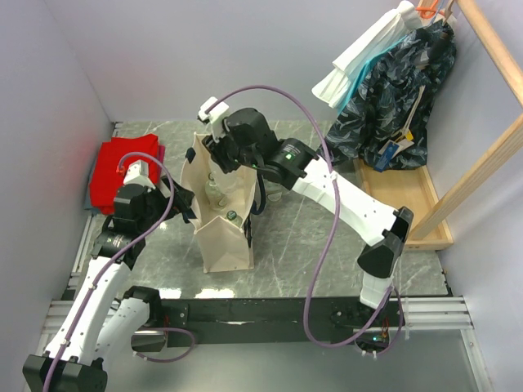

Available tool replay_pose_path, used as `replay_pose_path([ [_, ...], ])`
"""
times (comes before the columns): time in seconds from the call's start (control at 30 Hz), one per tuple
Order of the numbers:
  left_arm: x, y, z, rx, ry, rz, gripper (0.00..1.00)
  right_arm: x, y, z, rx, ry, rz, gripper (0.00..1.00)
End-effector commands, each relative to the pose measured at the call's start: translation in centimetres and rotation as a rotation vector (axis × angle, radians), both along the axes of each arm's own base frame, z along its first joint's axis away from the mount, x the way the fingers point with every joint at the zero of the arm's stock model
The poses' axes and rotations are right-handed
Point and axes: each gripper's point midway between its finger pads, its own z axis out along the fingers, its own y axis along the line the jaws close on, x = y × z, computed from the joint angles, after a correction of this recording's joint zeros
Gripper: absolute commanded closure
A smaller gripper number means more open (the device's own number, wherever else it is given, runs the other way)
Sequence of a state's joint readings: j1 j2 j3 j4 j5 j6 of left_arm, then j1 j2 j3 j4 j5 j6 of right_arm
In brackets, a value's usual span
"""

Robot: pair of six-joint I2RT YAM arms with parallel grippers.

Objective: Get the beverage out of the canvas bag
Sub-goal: Take out the drink from the canvas bag.

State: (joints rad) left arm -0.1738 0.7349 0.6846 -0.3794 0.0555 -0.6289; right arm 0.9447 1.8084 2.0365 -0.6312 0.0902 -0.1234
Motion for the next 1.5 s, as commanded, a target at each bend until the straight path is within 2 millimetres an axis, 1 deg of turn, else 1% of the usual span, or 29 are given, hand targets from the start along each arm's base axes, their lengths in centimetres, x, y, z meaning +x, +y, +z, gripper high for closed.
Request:
replay_pose_path([
  [0.0, 0.3, 0.1, 0.6, 0.018, -0.025, -0.005, 0.02, -1.3, -3.2, 16.0, 0.340, -0.293, -0.030, 1.00],
  [0.2, 0.4, 0.0, 0.7, 0.019, -0.027, -0.007, 0.02, -1.9, -4.5, 18.0, 0.367, -0.337, -0.042, 1.00],
  [0.37, 0.3, 0.0, 0.5, 0.017, -0.022, -0.008, 0.02, -1.9, -5.5, 18.7, 0.386, -0.365, -0.069, 1.00],
  [0.43, 0.3, 0.0, 0.5, 0.017, -0.020, -0.010, 0.02, -2.2, -6.2, 18.8, 0.390, -0.380, -0.082, 1.00],
  [0.6, 0.4, -0.1, 0.4, 0.018, -0.017, -0.013, 0.02, -2.5, -7.6, 20.0, 0.408, -0.416, -0.113, 1.00],
  [0.9, 0.4, -0.1, 0.5, 0.015, -0.023, -0.016, 0.01, -2.1, -9.3, 20.1, 0.398, -0.450, -0.183, 1.00],
  [0.97, 0.5, -0.2, 0.5, 0.015, -0.020, -0.019, 0.02, -2.2, -9.8, 20.5, 0.411, -0.463, -0.195, 1.00],
  [1.0, 0.5, -0.2, 0.5, 0.014, -0.020, -0.017, 0.02, -2.0, -10.0, 20.3, 0.402, -0.468, -0.205, 1.00],
  [1.03, 0.4, -0.2, 0.4, 0.015, -0.017, -0.019, 0.02, -2.1, -10.2, 20.6, 0.406, -0.474, -0.210, 1.00],
  [1.37, 0.4, -0.1, 0.6, 0.015, -0.026, -0.012, 0.01, -2.4, -11.1, 21.3, 0.423, -0.497, -0.230, 1.00],
  [1.43, 0.4, -0.1, 0.6, 0.015, -0.026, -0.012, 0.01, -2.2, -11.3, 21.0, 0.418, -0.498, -0.244, 1.00],
  [1.47, 0.4, -0.1, 0.5, 0.015, -0.023, -0.013, 0.01, -2.3, -11.5, 21.1, 0.422, -0.506, -0.250, 1.00],
])
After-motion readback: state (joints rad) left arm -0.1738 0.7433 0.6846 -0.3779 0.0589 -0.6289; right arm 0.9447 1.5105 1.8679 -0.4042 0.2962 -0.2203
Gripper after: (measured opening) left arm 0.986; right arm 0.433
